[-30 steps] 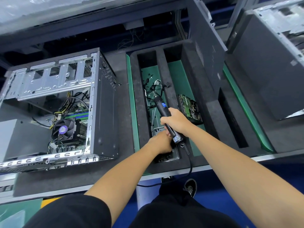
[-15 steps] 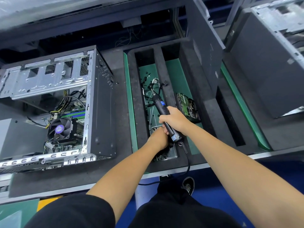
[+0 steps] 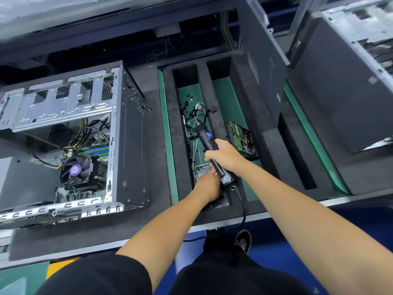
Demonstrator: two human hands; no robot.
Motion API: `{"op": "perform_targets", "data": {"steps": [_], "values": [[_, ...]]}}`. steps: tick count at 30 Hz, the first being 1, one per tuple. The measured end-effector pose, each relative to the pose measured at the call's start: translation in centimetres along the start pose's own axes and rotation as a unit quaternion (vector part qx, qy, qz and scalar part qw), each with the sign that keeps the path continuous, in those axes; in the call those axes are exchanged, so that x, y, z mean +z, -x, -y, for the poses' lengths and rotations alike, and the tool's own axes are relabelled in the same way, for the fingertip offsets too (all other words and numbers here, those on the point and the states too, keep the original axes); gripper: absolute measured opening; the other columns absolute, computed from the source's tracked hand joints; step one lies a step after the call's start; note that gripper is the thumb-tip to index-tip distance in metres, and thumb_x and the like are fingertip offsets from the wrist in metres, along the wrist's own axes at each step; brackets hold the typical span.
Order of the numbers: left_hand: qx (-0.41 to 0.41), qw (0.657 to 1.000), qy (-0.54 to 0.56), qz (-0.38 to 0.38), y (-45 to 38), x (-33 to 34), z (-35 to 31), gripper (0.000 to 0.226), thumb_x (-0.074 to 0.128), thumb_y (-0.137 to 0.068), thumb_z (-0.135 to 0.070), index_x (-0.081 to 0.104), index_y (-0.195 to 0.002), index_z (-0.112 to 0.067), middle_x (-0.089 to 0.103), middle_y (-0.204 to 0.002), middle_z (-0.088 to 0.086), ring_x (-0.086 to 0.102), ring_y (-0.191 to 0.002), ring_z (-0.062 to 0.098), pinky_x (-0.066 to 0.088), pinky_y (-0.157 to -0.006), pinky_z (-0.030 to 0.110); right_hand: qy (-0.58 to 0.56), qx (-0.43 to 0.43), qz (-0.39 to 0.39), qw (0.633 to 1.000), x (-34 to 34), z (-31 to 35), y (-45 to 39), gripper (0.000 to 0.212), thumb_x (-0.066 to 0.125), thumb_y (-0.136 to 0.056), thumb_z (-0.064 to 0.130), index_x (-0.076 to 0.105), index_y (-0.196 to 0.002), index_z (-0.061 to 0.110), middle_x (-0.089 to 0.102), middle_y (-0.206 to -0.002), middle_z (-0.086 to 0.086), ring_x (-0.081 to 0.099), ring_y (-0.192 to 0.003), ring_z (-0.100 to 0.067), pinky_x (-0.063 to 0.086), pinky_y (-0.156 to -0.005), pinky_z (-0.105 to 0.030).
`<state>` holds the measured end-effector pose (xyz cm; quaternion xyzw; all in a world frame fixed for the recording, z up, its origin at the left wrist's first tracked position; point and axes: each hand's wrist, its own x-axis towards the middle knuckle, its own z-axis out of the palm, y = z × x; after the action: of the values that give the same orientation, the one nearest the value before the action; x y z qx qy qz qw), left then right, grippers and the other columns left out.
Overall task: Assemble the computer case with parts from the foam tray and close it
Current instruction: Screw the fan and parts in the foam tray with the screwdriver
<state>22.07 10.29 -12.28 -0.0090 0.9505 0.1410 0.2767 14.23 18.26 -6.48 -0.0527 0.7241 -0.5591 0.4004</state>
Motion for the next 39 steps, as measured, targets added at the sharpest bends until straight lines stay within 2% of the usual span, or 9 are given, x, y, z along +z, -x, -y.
{"op": "perform_targets", "data": {"steps": [2, 4, 9, 14, 18, 21, 24, 28, 39], "values": [[-0.026, 0.996, 0.078, -0.034, 0.2, -0.4, -0.1, 0.03, 0.048, -0.09, -0.006, 0.054, -0.12, -0.003, 0.056, -0.121, 0.017, 0.055, -0.108, 0.033, 0.046, -0.086, 0.034, 0.006, 0.0, 0.002, 1.0, 0.0, 0.0, 0.0, 0.021, 0.06, -0.079, 0.004, 0.045, -0.092, 0.011, 0.053, -0.07, -0.015, 0.055, -0.047, -0.026, 0.049, -0.045, -0.033], [-0.068, 0.977, 0.186, -0.078, 0.3, -1.3, -0.1, 0.012, 0.047, -0.086, 0.0, 0.056, -0.084, -0.008, 0.061, -0.09, 0.012, 0.058, -0.087, 0.033, 0.043, -0.069, 0.03, 0.014, -0.004, -0.001, 1.0, 0.0, 0.0, 0.0, 0.02, 0.06, -0.079, 0.004, 0.044, -0.089, 0.011, 0.053, -0.067, -0.013, 0.055, -0.045, -0.025, 0.049, -0.045, -0.032], [-0.112, 0.925, 0.325, -0.162, 0.7, -4.2, 0.4, 0.039, 0.041, -0.077, 0.011, 0.045, -0.049, -0.015, 0.051, -0.05, -0.006, 0.051, -0.044, 0.001, 0.035, -0.048, 0.006, 0.0, -0.006, -0.007, 1.0, 0.0, 0.2, 0.2, 0.021, 0.06, -0.079, 0.003, 0.045, -0.09, 0.01, 0.053, -0.064, -0.012, 0.053, -0.044, -0.022, 0.047, -0.043, -0.03], [-0.156, 0.862, 0.402, -0.267, 0.9, -4.9, 0.4, 0.037, 0.041, -0.075, 0.011, 0.053, -0.05, -0.014, 0.056, -0.051, -0.002, 0.053, -0.05, 0.01, 0.047, -0.05, 0.021, -0.018, 0.012, -0.007, 1.0, 0.2, 0.6, 0.9, 0.021, 0.061, -0.081, 0.004, 0.046, -0.094, 0.01, 0.056, -0.065, -0.012, 0.053, -0.045, -0.023, 0.047, -0.044, -0.03], [-0.19, 0.787, 0.494, -0.317, 0.8, -7.4, 1.3, 0.025, 0.051, -0.081, 0.007, 0.065, -0.068, -0.009, 0.061, -0.064, 0.0, 0.056, -0.05, 0.002, 0.043, -0.051, 0.014, -0.06, 0.001, 0.012, 0.998, 0.2, 1.3, 2.2, 0.013, 0.061, -0.083, 0.005, 0.05, -0.087, 0.012, 0.056, -0.064, -0.011, 0.052, -0.044, -0.023, 0.047, -0.044, -0.029], [-0.172, 0.717, 0.586, -0.336, 1.4, -10.7, 2.0, 0.031, 0.047, -0.071, 0.012, 0.059, -0.053, -0.01, 0.051, -0.051, -0.001, 0.046, -0.052, 0.014, 0.038, -0.054, 0.023, -0.071, -0.011, 0.015, 0.997, 0.1, 2.2, 3.3, 0.014, 0.06, -0.084, 0.004, 0.049, -0.09, 0.01, 0.055, -0.061, -0.009, 0.052, -0.044, -0.023, 0.048, -0.044, -0.03], [-0.134, 0.671, 0.64, -0.35, 2.0, -14.0, 2.2, 0.034, 0.05, -0.073, 0.013, 0.059, -0.051, -0.011, 0.05, -0.047, -0.003, 0.044, -0.049, 0.012, 0.036, -0.048, 0.017, -0.082, -0.034, 0.022, 0.996, 0.3, 3.4, 4.4, 0.018, 0.06, -0.085, 0.004, 0.047, -0.094, 0.01, 0.055, -0.061, -0.009, 0.052, -0.045, -0.024, 0.048, -0.046, -0.032], [-0.114, 0.636, 0.681, -0.346, 2.6, -17.1, 2.5, 0.024, 0.06, -0.082, 0.002, 0.063, -0.062, -0.011, 0.054, -0.052, -0.003, 0.047, -0.053, 0.011, 0.04, -0.053, 0.02, -0.088, -0.057, 0.034, 0.994, 1.3, 5.1, 6.2, 0.019, 0.06, -0.084, 0.006, 0.048, -0.096, 0.014, 0.056, -0.061, -0.008, 0.053, -0.045, -0.023, 0.048, -0.045, -0.031], [-0.084, 0.624, 0.686, -0.364, 10.7, -23.1, 8.1, 0.033, 0.065, -0.085, -0.025, 0.044, -0.061, -0.016, 0.044, -0.059, 0.0, 0.04, -0.057, 0.017, 0.033, -0.053, 0.025, -0.072, -0.131, -0.011, 0.989, 12.4, 11.4, 10.3, 0.014, 0.058, -0.083, 0.008, 0.045, -0.087, 0.011, 0.056, -0.058, -0.006, 0.052, -0.045, -0.023, 0.046, -0.044, -0.03]]}}
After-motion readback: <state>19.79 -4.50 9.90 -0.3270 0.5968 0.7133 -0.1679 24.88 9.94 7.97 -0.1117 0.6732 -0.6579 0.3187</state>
